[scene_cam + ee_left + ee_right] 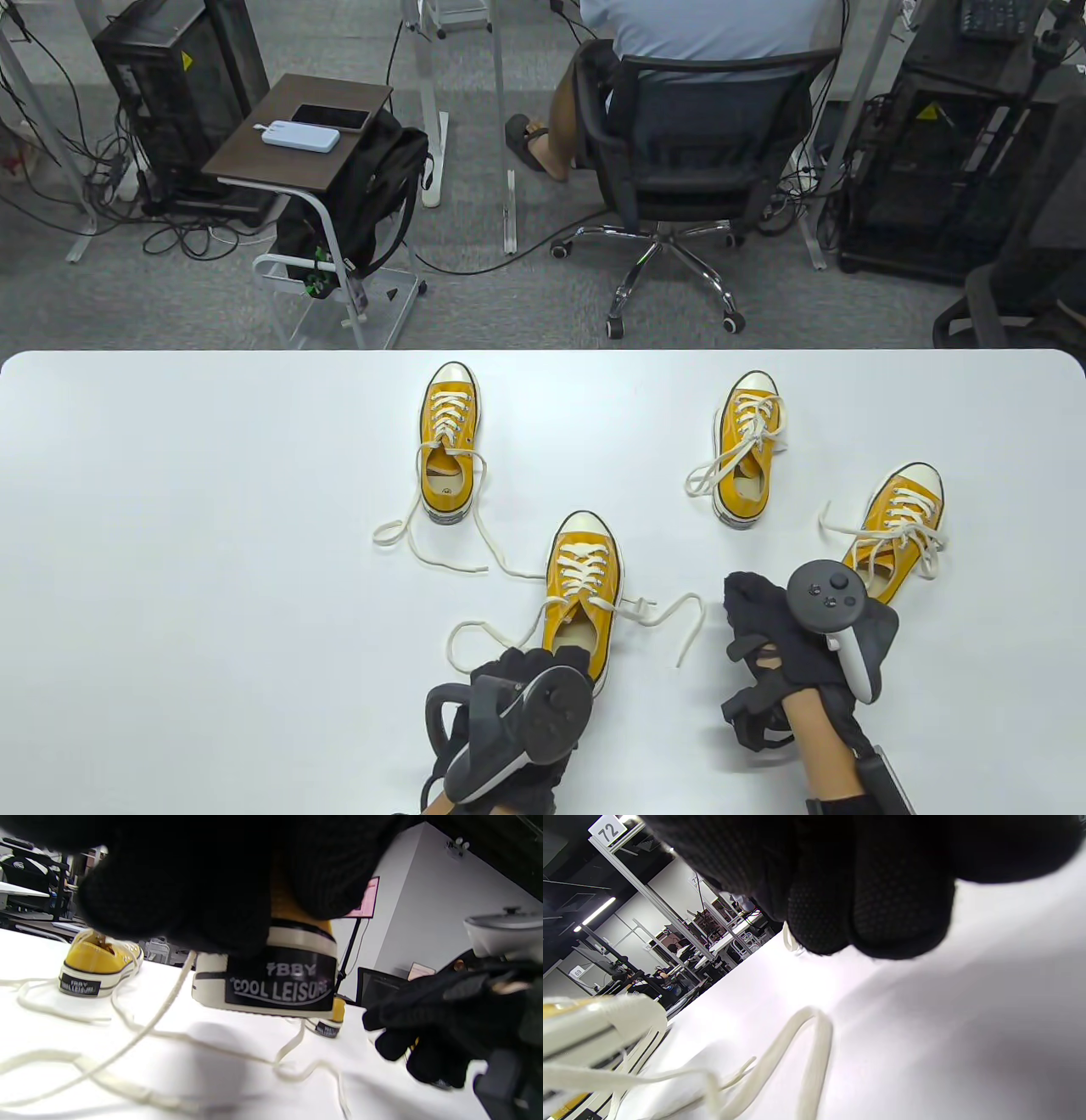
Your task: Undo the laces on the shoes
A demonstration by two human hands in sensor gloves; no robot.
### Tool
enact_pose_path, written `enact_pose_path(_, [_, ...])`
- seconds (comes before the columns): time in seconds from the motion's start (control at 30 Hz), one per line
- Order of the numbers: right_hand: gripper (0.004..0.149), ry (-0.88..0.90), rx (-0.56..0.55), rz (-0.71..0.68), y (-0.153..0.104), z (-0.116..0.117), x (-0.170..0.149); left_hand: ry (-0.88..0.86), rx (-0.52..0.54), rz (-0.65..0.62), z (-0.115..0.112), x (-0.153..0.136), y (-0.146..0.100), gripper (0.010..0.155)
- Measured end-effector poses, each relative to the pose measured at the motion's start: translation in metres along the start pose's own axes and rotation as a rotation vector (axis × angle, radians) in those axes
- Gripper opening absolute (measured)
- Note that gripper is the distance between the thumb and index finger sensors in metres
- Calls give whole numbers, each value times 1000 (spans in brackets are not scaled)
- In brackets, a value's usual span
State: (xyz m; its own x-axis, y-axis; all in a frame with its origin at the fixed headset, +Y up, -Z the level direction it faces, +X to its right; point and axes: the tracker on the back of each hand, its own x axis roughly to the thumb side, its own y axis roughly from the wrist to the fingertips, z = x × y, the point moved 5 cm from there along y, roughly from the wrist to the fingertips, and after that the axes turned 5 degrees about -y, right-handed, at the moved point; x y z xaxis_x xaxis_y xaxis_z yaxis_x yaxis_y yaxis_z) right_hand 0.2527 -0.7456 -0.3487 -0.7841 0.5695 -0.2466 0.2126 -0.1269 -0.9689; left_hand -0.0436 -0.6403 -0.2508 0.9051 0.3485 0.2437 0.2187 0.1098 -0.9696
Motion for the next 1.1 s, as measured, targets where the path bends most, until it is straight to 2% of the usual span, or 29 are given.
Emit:
enact_pose_path(0.13, [45, 13, -4, -2, 0, -2, 0, 7, 53, 13, 21, 2, 11, 41])
enact_pose_path(0.27, [45, 21, -5, -6, 0, -3, 0, 18, 112, 54, 40, -2, 32, 41])
enact_pose_path(0.5, [45, 27, 0, -12, -1, -3, 1, 34, 198, 126, 52, -17, 80, 41])
enact_pose_path(0.83, [45, 26, 7, -15, -1, -2, 2, 36, 215, 237, 34, -45, 153, 41])
enact_pose_path(1.1, [45, 36, 5, -13, -1, -4, 2, 29, 200, 328, 8, -69, 193, 41])
